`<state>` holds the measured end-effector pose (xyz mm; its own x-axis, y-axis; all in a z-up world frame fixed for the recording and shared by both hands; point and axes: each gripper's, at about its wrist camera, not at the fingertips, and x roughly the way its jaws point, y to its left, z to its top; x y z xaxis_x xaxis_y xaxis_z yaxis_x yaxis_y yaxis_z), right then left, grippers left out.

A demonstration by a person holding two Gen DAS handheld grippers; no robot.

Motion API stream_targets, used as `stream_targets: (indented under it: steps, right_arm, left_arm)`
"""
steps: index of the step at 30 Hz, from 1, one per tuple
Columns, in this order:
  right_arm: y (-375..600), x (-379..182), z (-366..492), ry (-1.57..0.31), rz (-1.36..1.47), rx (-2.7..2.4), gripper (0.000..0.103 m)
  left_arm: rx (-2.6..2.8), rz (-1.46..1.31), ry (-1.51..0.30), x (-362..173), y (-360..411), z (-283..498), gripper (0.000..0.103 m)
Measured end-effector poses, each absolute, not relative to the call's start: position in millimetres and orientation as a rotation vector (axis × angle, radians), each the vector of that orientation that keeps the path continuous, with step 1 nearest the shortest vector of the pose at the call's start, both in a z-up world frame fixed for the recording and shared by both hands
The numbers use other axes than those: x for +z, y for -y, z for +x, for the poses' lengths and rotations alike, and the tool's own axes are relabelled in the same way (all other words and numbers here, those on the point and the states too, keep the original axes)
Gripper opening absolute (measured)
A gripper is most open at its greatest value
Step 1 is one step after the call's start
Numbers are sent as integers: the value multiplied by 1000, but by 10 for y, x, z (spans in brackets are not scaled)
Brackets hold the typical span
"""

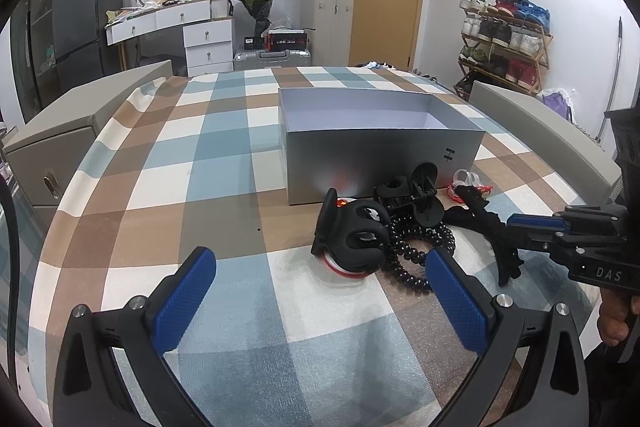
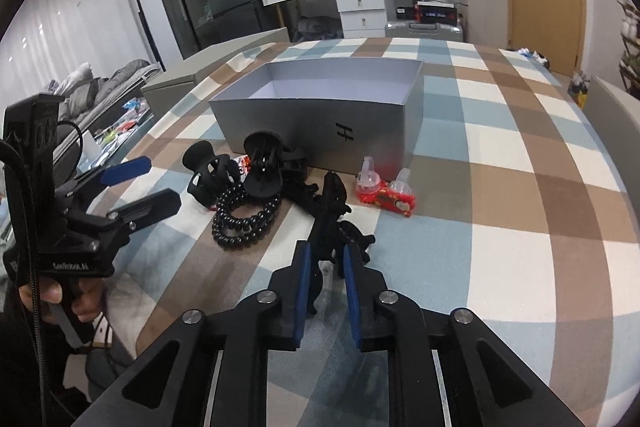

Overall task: Organize jewelry
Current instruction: 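Reach the right gripper down and grasp the black comb-shaped hair clip, then grasp the black claw clip with the left gripper while the right lifts the comb clip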

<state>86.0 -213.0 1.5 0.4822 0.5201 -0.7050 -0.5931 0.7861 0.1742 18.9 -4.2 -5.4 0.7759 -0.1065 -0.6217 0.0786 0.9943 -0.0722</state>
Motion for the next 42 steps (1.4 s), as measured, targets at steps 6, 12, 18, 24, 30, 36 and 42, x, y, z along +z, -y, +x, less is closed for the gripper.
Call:
stream_targets:
  steps: [6,12,18,24,30,36,42]
  right_arm:
    - [2077,-32,851,-861,-80,695,31]
    - [2038,-29,813,-879,-85,684,31]
    - [2064,-63,821,-930,-33,707,31]
    - [1953,-76,882,-921,-42,678,38]
    - [1812,-67,863,-894,-134,625,35]
    - [1993,-5,792,-868,-149,644,18]
    - [2212,78,839,-820,-33,705,17]
  left_arm:
    - [-108,-43,-679,-57,58,190,102]
    - [-112,-49,-686,-63,65,206,102]
    - [-109,-40,-682,-59,76,199,102]
    - [-104,-52,-687,-63,65,225,102]
    - [-92,-68,-698,-75,50,236,102]
    - [-94,-44,-686,-51,80,215,102]
    - [-98,-31,-713,-75,75,268,102]
